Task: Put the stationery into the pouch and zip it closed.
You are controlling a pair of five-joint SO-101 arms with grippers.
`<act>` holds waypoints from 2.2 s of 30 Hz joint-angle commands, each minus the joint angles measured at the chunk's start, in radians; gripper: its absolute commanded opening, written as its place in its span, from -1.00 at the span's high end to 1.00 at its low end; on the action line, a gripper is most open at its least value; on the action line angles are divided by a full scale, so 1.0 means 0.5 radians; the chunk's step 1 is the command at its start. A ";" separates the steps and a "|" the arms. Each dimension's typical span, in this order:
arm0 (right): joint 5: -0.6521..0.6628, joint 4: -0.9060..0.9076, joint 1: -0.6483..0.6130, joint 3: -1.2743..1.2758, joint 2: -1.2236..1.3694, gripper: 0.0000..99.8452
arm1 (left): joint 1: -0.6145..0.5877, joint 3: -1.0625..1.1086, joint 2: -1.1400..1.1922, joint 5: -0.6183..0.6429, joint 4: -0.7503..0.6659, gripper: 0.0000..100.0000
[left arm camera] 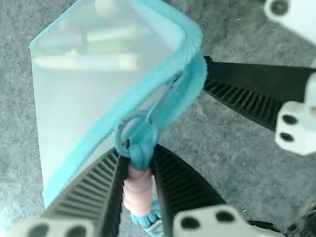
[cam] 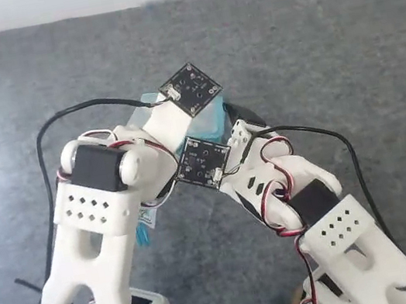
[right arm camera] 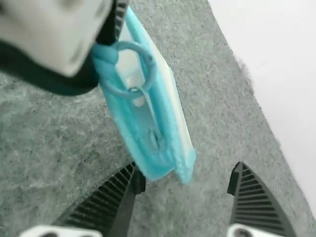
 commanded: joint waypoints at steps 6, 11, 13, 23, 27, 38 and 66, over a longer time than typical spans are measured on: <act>-0.018 -0.081 -0.026 -0.101 -0.121 0.45 | -0.006 -0.005 -0.012 0.000 0.046 0.98; -0.037 -0.115 -0.029 -0.098 -0.048 0.46 | -0.009 -0.005 -0.009 -0.003 0.043 0.98; -0.034 -0.133 -0.029 -0.107 0.060 0.52 | -0.006 -0.005 -0.012 -0.003 0.040 0.98; 0.003 -0.330 -0.032 -0.114 0.305 0.58 | -0.012 0.057 0.003 -0.006 0.028 0.98; -0.163 -0.324 -0.029 -0.101 0.201 0.85 | -0.006 0.072 -0.006 -0.003 0.015 0.98; -0.104 -0.324 -0.060 0.021 0.035 0.99 | -0.031 0.091 -0.012 -0.003 -0.037 0.98; -0.249 0.032 -0.275 -0.344 0.035 0.58 | -0.368 0.066 0.003 -0.003 -0.184 0.98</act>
